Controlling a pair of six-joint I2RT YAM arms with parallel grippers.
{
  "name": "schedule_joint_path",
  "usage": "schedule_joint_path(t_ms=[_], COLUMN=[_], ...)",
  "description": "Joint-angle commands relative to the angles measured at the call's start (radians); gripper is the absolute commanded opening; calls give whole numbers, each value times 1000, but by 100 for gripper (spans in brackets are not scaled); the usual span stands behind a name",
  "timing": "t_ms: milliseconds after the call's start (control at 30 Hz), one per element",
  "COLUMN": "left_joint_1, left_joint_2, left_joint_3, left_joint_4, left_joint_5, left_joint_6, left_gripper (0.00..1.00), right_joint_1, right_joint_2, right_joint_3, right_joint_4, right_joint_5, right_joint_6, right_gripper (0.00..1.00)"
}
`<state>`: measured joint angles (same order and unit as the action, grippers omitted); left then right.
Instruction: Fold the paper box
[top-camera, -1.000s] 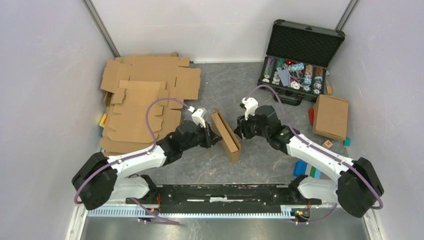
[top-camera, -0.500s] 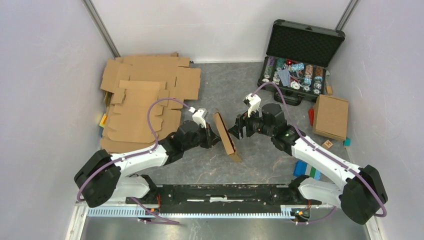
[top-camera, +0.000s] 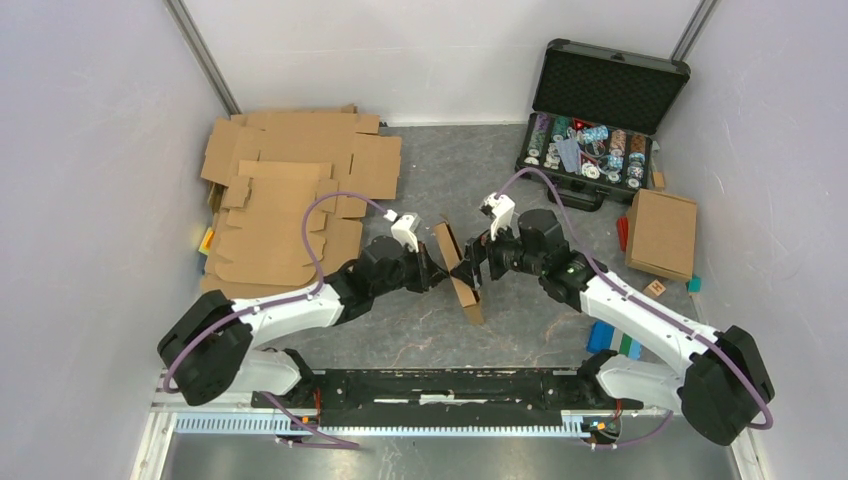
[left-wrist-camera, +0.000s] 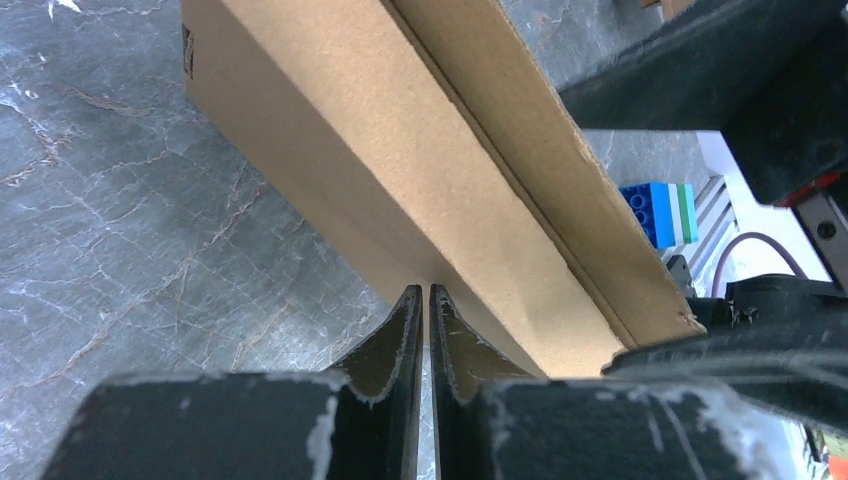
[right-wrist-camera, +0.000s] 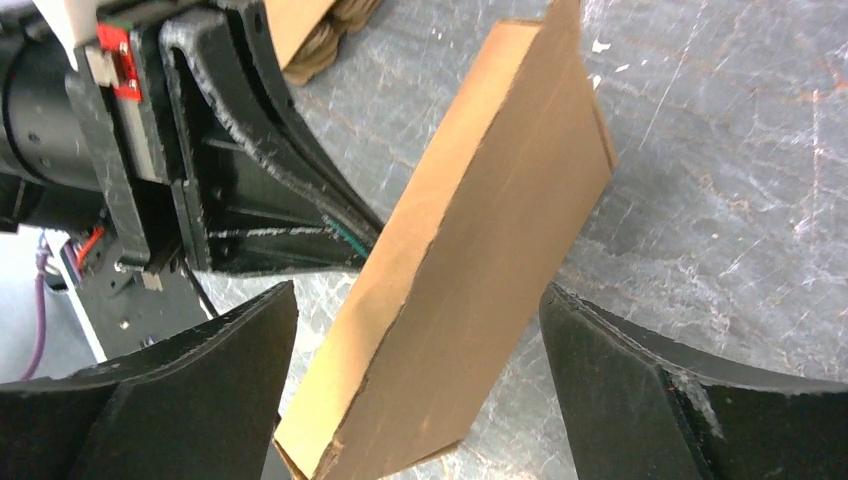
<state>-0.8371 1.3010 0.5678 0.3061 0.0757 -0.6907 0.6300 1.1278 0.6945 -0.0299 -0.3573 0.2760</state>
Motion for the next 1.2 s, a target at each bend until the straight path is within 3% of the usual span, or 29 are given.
schedule_joint_path(t_ms=[0,433,600,867,1167], left_joint_1=[0,-12,-19,-8,192], left_joint_2=[25,80,101,24,-255], left_joint_3=[46,66,78,66,-35], left_joint_4=[64,116,132,21,-153], left_joint_5=[25,30,36,-13,61], left_joint_6=[-17,-36,-43,7,62], left_gripper=[12,13,13,15,19], right_joint_1=[68,288,321,325,323], right_joint_2=[-1,0,45,43,-103], right_joint_3=[49,83,113,143,98], right_joint_4=[-98,-286,-327,-352,-404], right_joint_5=[87,469,541,599,522], right_joint_6=[-72,-87,-97,-134,-157], right_gripper=[96,90,76,43,36])
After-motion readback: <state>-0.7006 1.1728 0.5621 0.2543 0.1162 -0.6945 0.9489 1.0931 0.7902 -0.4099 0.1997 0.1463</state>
